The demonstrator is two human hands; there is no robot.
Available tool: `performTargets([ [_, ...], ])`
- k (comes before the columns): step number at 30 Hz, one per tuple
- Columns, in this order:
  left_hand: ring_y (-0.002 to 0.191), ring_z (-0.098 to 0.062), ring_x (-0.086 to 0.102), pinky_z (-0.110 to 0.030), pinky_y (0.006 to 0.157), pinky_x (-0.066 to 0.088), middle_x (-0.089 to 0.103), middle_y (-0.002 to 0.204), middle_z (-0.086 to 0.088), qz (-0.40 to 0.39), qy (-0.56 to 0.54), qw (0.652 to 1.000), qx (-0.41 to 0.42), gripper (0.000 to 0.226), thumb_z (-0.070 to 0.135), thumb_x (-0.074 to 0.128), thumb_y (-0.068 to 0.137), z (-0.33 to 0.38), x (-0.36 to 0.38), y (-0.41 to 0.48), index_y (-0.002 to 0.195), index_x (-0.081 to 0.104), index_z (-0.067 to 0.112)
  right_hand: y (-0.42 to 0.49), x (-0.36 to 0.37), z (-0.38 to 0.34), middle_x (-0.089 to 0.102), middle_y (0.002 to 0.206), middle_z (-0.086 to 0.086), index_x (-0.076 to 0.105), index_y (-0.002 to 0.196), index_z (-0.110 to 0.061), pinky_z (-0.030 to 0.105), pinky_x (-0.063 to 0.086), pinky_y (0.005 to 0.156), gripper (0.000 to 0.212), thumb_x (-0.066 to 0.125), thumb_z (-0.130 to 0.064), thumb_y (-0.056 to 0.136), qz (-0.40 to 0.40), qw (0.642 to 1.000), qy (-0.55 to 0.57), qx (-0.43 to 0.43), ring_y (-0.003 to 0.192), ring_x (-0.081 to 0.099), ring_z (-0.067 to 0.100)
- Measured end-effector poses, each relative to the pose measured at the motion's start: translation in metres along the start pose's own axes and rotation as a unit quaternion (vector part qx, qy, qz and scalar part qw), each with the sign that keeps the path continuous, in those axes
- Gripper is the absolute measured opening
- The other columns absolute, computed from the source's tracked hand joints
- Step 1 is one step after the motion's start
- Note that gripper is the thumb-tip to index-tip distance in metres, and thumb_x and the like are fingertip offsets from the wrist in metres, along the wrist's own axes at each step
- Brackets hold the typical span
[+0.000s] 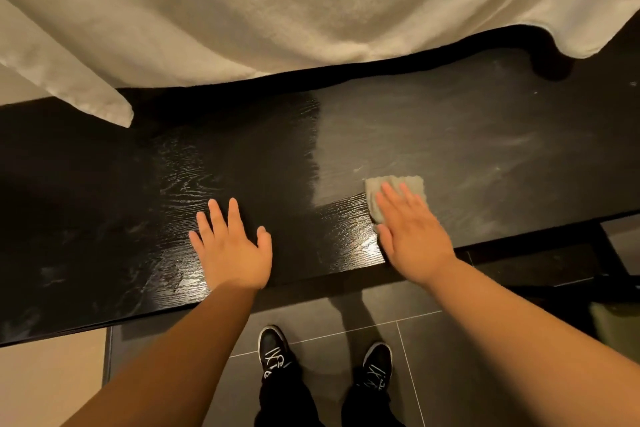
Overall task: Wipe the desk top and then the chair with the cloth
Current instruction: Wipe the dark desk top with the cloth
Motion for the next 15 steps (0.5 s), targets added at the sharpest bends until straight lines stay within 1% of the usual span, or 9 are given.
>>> performTargets([
  [2,0.160,-0.038,0.005,-0.059,0.129,0.006,0.009,0.175,-0.012,0.003,0.002,1.000,-0.001,0.077,0.055,0.039,0.099,-0.001,0.001,0.000,0.167,0.018,0.025,0.001,-0.002,0.000,0.023,0.167,0.012,0.030,0.159,-0.008,0.053,0.022,0.124,0.066,0.023,-0.042,0.102,0.012,0.998,0.003,0.060,0.155,0.013,0.037],
  [3,0.160,-0.038,0.004,-0.058,0.129,0.006,0.009,0.175,-0.011,0.002,0.000,1.000,-0.003,0.077,0.055,0.039,0.099,-0.001,0.001,0.000,0.166,0.018,0.025,0.003,-0.002,-0.010,0.022,0.167,0.013,0.029,0.159,-0.009,0.054,0.019,0.125,0.066,0.023,-0.042,0.103,0.019,0.997,0.010,0.077,0.155,0.012,0.039],
  [4,0.160,-0.038,0.005,-0.058,0.129,0.006,0.009,0.175,-0.011,0.002,-0.003,1.000,-0.005,0.077,0.056,0.039,0.098,-0.002,0.000,0.000,0.166,0.018,0.025,0.006,0.000,-0.026,0.021,0.168,0.012,0.027,0.160,-0.010,0.055,0.016,0.125,0.065,0.022,-0.042,0.103,0.015,0.997,0.018,0.069,0.155,0.010,0.040],
  [6,0.160,-0.038,0.005,-0.058,0.129,0.006,0.010,0.175,-0.011,0.007,-0.005,1.000,-0.004,0.077,0.055,0.041,0.098,-0.001,-0.002,0.000,0.166,0.020,0.025,0.009,0.011,-0.064,0.018,0.169,0.010,0.024,0.161,-0.013,0.054,0.014,0.126,0.064,0.022,-0.041,0.104,-0.013,1.000,0.008,-0.028,0.156,0.007,0.039],
  [8,0.160,-0.038,0.006,-0.058,0.129,0.007,0.011,0.175,-0.011,0.010,-0.005,1.000,-0.004,0.077,0.054,0.044,0.099,0.000,-0.003,0.001,0.166,0.021,0.025,0.007,0.018,-0.083,0.019,0.169,0.006,0.026,0.161,-0.016,0.051,0.012,0.127,0.062,0.028,-0.041,0.105,-0.029,0.991,-0.001,-0.131,0.156,0.009,0.036],
  [10,0.160,-0.038,0.007,-0.058,0.129,0.007,0.013,0.174,-0.012,0.012,-0.005,1.000,-0.003,0.076,0.053,0.045,0.099,0.000,-0.004,0.000,0.166,0.022,0.025,0.009,0.014,-0.069,0.022,0.168,0.005,0.030,0.160,-0.017,0.047,0.012,0.127,0.061,0.034,-0.041,0.104,-0.023,0.985,0.002,-0.172,0.156,0.013,0.032],
  [12,0.160,-0.038,0.008,-0.058,0.129,0.008,0.013,0.174,-0.012,0.011,-0.007,1.000,-0.004,0.076,0.053,0.046,0.099,0.001,-0.004,0.000,0.166,0.023,0.025,0.013,0.007,-0.036,0.025,0.168,0.006,0.032,0.159,-0.015,0.051,0.018,0.126,0.062,0.035,-0.041,0.103,-0.008,0.991,0.001,-0.136,0.156,0.016,0.033],
  [14,0.160,-0.037,0.007,-0.058,0.129,0.007,0.013,0.174,-0.012,0.012,-0.012,1.000,-0.005,0.076,0.052,0.046,0.099,0.001,-0.005,0.000,0.166,0.023,0.025,0.015,-0.002,0.004,0.026,0.167,0.008,0.034,0.158,-0.013,0.055,0.024,0.122,0.063,0.031,-0.043,0.102,0.003,0.999,0.013,-0.047,0.155,0.017,0.034],
  [15,0.160,-0.037,0.007,-0.057,0.129,0.007,0.013,0.174,-0.011,0.013,-0.012,1.000,-0.006,0.076,0.052,0.047,0.099,0.000,-0.006,0.000,0.166,0.023,0.025,0.016,-0.005,0.016,0.025,0.167,0.008,0.034,0.158,-0.012,0.055,0.024,0.122,0.064,0.029,-0.044,0.102,0.004,1.000,0.018,-0.007,0.155,0.017,0.034],
])
Point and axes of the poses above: each hand's wrist, its own y-axis towards the middle knuckle, its own x-axis out of the palm, z = x × y, the point moved 7 cm from there along y, towards the middle knuckle
